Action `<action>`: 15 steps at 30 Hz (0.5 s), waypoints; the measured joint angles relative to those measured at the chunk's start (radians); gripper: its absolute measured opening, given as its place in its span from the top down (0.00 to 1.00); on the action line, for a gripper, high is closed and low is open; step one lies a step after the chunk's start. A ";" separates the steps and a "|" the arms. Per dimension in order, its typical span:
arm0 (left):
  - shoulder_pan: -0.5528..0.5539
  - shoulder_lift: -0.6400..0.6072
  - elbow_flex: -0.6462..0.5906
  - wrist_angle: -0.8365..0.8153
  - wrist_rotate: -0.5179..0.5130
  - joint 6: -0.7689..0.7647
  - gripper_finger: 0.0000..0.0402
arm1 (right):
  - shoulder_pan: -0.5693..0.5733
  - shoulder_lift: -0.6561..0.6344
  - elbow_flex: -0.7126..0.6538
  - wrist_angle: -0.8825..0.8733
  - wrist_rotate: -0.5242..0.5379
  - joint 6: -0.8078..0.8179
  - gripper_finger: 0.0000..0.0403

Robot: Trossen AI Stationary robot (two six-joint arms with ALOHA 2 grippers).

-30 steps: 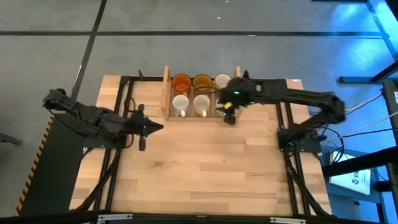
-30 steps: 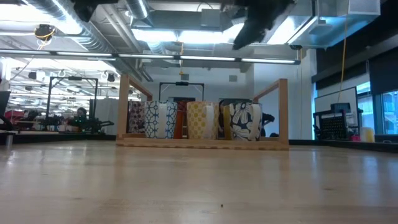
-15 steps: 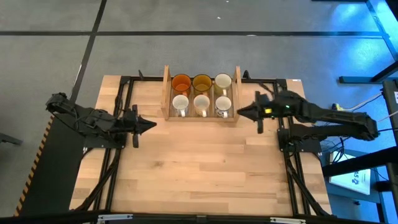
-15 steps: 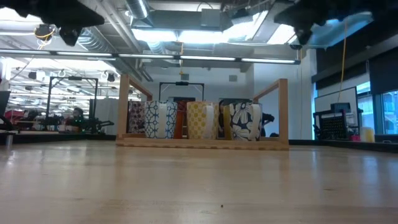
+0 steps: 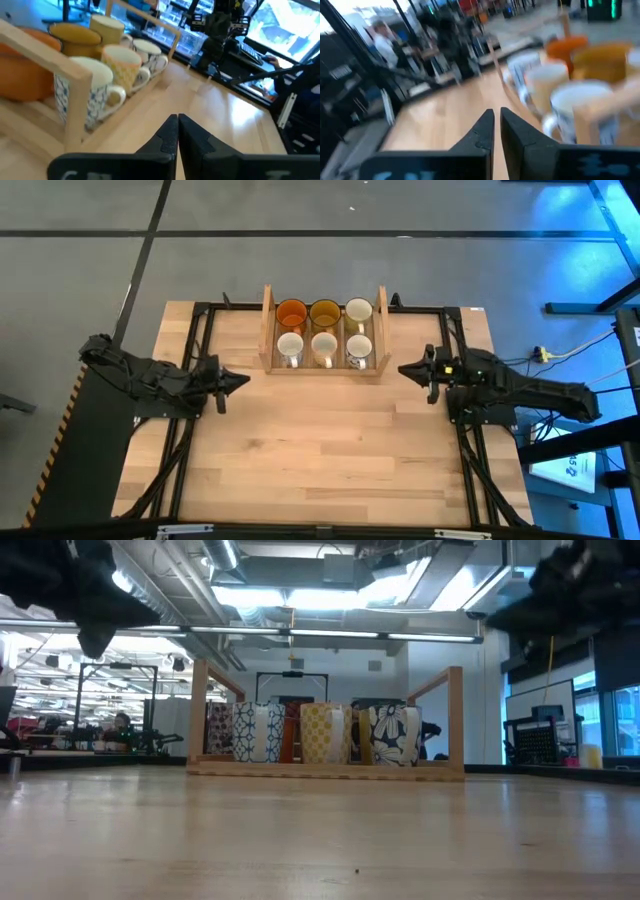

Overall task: Place coffee mugs
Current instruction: Return to Home Position

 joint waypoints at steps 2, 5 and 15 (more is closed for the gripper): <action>0.000 0.000 -0.003 -0.024 0.018 -0.009 0.99 | 0.000 -0.018 -0.019 -0.078 -0.008 -0.006 0.95; 0.000 0.001 -0.004 -0.068 0.030 0.002 1.00 | 0.000 -0.032 -0.044 -0.102 -0.009 -0.036 0.95; -0.005 -0.024 -0.025 -0.034 0.050 0.346 0.97 | 0.000 -0.043 -0.081 0.044 -0.025 -0.199 0.95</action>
